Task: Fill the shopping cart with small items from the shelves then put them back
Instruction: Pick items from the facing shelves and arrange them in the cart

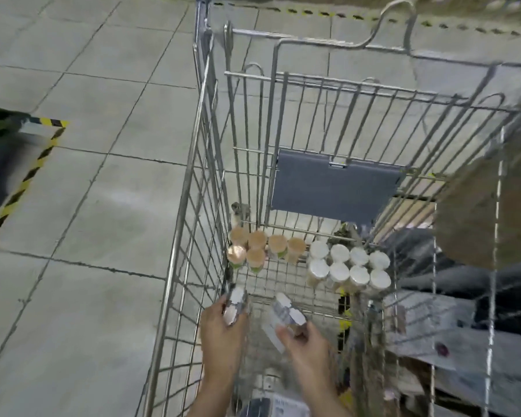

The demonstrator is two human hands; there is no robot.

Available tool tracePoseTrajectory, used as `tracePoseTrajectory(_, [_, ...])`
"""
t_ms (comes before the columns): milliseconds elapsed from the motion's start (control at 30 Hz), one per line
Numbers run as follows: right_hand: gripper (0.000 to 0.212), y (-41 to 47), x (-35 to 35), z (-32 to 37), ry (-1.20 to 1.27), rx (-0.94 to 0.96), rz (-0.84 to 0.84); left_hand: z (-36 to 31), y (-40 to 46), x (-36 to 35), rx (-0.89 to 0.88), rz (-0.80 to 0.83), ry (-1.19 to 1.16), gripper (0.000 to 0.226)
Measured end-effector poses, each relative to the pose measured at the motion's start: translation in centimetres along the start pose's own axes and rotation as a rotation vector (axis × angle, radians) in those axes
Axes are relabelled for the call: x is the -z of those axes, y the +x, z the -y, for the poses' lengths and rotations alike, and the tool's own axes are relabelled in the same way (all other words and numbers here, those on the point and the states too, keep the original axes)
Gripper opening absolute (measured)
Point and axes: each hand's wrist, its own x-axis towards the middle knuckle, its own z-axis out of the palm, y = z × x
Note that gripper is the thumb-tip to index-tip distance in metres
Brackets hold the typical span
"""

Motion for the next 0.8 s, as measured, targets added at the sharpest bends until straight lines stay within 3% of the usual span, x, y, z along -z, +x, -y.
tracePoseTrajectory(267, [0.02, 8.7, -4.7, -2.0, -0.072, 0.112, 0.021, 2.6, 6.2, -5.8, -0.033, -0.168, 0.019, 0.037])
tracePoseTrajectory(433, [0.015, 10.2, -6.7, -2.4, -0.088, 0.172, 0.056, 3.8, 7.3, -7.3, -0.024, -0.216, 0.061, 0.044])
tracePoseTrajectory(633, [0.052, 11.1, -7.0, -3.9, -0.157, 0.205, 0.139, 3.9, 7.8, -6.8, -0.045, -0.169, -0.006, 0.037])
tracePoseTrajectory(800, [0.055, 11.0, -6.6, -3.4, -0.194, 0.263, 0.24, 4.5, 7.6, -6.1, -0.113, -0.142, 0.081, 0.04])
